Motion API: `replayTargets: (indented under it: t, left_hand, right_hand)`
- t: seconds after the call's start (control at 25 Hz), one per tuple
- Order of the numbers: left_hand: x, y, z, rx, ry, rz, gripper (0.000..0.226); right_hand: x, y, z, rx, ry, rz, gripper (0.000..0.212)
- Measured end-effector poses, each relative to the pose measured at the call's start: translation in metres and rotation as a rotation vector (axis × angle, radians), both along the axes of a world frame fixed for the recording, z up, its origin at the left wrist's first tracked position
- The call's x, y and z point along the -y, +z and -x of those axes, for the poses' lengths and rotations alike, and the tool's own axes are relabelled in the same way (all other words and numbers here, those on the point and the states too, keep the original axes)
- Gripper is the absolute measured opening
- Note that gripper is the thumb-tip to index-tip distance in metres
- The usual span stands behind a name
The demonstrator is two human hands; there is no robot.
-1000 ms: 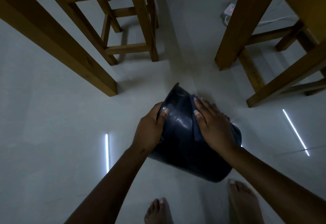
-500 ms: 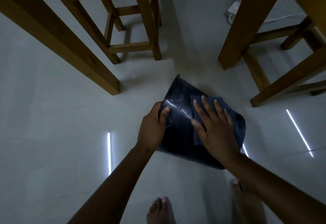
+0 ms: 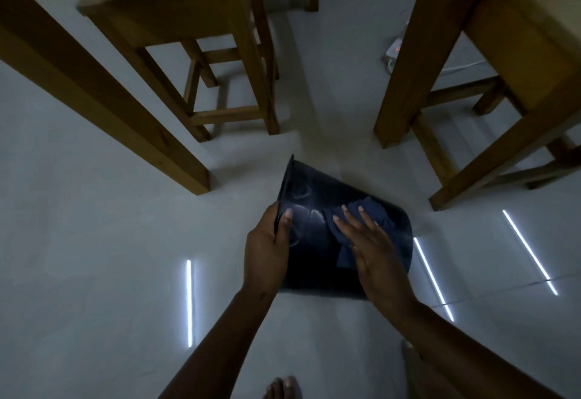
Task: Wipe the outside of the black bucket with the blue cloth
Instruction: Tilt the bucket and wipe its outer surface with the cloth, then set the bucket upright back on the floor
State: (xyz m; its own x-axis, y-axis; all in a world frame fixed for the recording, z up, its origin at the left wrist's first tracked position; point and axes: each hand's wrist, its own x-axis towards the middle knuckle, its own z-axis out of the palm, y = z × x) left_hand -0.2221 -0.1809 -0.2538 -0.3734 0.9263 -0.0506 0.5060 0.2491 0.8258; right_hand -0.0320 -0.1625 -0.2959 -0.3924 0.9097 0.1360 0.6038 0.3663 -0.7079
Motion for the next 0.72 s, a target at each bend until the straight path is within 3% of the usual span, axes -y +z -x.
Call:
replayTargets:
  t: [0.08,0.24,0.4,0.72]
  left_hand:
    - [-0.002,0.014,-0.005,-0.117,-0.033,-0.042,0.030]
    - [-0.002,0.025,-0.016,-0.489,-0.272,-0.229,0.029]
    - [0.004,0.007,-0.026,-0.699,-0.443,-0.120,0.034]
    - [0.027,-0.003,-0.050,-0.579,-0.642,0.058,0.033]
  right_hand:
    - [-0.002,0.016,-0.001,-0.225,-0.045,0.119,0.049]
    - [0.001,0.046,-0.013,-0.488,-0.119,0.255,0.045]
    - [0.014,0.061,-0.027,-0.601,-0.204,0.321,0.045]
    - [0.033,0.067,-0.054,-0.505,-0.254,0.307,0.048]
